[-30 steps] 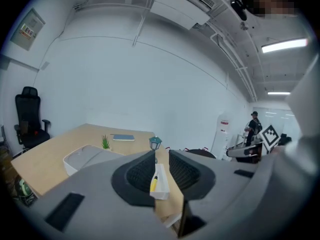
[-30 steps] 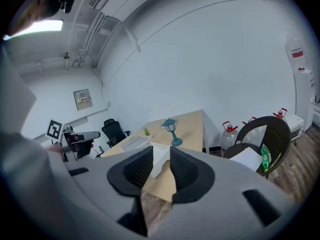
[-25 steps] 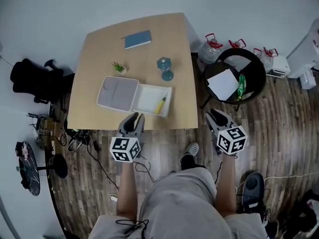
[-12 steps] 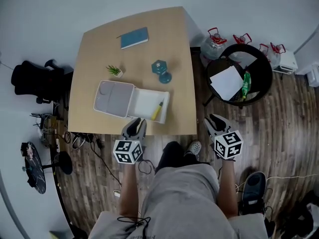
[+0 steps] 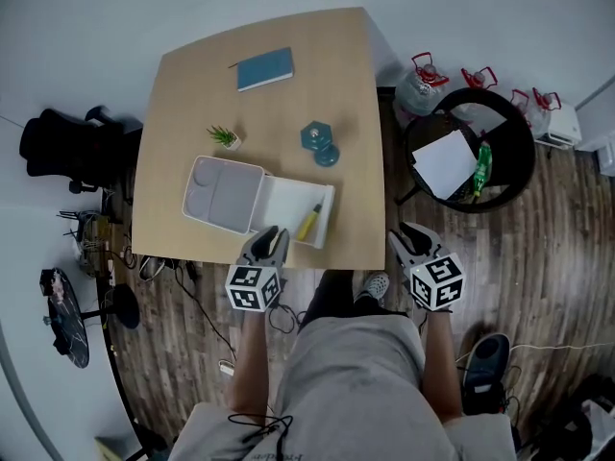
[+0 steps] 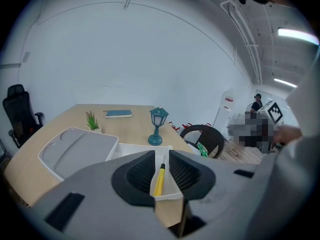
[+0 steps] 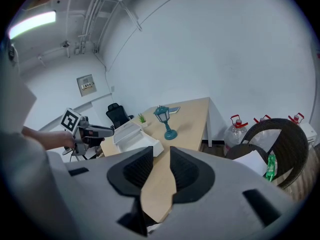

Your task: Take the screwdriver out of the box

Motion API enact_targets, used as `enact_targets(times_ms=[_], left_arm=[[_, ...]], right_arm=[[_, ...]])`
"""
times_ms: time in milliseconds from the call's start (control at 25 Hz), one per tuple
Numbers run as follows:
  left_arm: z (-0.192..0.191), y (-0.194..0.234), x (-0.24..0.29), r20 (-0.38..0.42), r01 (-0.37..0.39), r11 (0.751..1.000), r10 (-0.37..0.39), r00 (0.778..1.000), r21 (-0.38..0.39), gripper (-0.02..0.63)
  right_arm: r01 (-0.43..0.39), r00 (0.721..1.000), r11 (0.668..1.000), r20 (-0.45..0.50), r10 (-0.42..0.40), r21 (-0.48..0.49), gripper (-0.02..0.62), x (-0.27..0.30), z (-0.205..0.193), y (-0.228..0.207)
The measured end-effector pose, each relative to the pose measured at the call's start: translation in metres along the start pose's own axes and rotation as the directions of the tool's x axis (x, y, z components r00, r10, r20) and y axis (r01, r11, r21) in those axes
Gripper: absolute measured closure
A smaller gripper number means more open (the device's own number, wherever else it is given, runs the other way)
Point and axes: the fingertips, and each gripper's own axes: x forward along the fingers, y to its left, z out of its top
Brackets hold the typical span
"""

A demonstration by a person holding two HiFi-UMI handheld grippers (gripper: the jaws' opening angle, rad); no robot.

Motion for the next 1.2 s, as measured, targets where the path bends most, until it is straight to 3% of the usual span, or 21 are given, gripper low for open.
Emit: enact_targets(times_ms=[280,520,760,1000,1200], left_arm=[[-0.003,0.006,0.041,-0.095,0.069,0.997,-0.066,0.993,0.023,0.526],[-0.018,0.008,0.076,-0.219,0.125,0.988,-0.103,0.970,0.089,0.526],[-0.043,0.005,0.106,-0.398,0.205,0.978,-0.176,0.900,0.032,0.525],[-0.059,0.002,0.124,-0.496,0.242,0.970,-0.199,0.845,0.024,0.517],[-0.074,-0.003,0.126,-0.578,0.282,0.959,-0.227,0.783,0.004,0.517]], right_arm=[[-0.001,1.000,1.000,-0.024,0.001,0.021,0.488,0.026,0.009,0.002],[-0.009,0.999,0.999,-0.050,0.010,0.033,0.488,0.048,0.011,0.012],[-0.005,0.997,1.000,-0.082,0.006,0.013,0.488,0.059,0.013,0.014],[0.046,0.994,0.998,-0.096,-0.043,0.032,0.488,0.060,0.012,-0.001],[0.085,0.987,0.995,-0.134,-0.090,-0.042,0.488,0.063,0.008,-0.005]])
